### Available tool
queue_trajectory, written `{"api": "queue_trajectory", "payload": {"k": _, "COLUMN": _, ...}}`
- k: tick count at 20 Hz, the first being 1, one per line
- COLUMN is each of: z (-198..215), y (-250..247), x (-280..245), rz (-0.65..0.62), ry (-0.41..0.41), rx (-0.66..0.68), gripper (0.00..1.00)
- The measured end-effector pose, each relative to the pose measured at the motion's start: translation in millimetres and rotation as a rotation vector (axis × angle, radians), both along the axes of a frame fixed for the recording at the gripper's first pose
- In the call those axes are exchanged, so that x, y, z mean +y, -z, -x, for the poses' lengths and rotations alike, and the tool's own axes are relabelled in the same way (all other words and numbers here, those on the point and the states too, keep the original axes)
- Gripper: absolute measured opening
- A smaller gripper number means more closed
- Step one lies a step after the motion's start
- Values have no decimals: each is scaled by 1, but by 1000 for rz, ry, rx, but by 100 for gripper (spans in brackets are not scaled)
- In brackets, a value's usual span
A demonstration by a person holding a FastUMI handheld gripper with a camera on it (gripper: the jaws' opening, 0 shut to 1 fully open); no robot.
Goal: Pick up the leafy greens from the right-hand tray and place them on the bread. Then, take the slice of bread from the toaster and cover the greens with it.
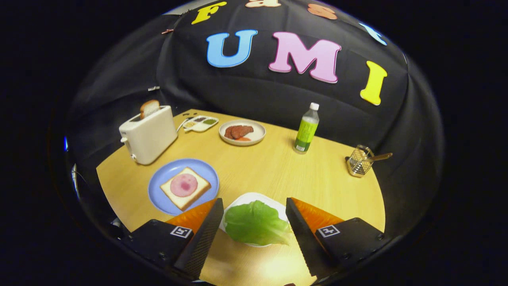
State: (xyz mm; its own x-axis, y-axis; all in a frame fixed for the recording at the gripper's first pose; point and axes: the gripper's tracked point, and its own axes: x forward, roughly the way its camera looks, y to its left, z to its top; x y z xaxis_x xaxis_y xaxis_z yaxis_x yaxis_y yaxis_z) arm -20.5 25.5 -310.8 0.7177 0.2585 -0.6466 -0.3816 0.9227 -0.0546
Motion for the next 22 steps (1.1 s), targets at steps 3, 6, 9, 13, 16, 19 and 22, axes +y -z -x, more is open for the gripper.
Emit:
{"api": "queue_trajectory", "payload": {"k": 3, "z": -2, "y": 43, "x": -10, "rz": 46, "ry": -30, "rx": 76, "gripper": 98}}
{"api": "queue_trajectory", "payload": {"k": 6, "z": -7, "y": 72, "x": -13, "rz": 49, "ry": -46, "rx": 138, "gripper": 98}}
{"api": "queue_trajectory", "payload": {"k": 9, "z": -8, "y": 89, "x": -11, "rz": 60, "ry": -76, "rx": 180, "gripper": 98}}
{"api": "queue_trajectory", "payload": {"k": 13, "z": -1, "y": 109, "x": -9, "rz": 69, "ry": -113, "rx": 247, "gripper": 96}}
{"api": "queue_trajectory", "payload": {"k": 16, "z": 0, "y": 109, "x": -10, "rz": 16, "ry": -77, "rx": 293, "gripper": 90}}
{"api": "queue_trajectory", "payload": {"k": 19, "z": 1, "y": 108, "x": -8, "rz": 37, "ry": -97, "rx": 306, "gripper": 86}}
{"api": "queue_trajectory", "payload": {"k": 22, "z": -2, "y": 104, "x": -10, "rz": 48, "ry": -100, "rx": 321, "gripper": 77}}
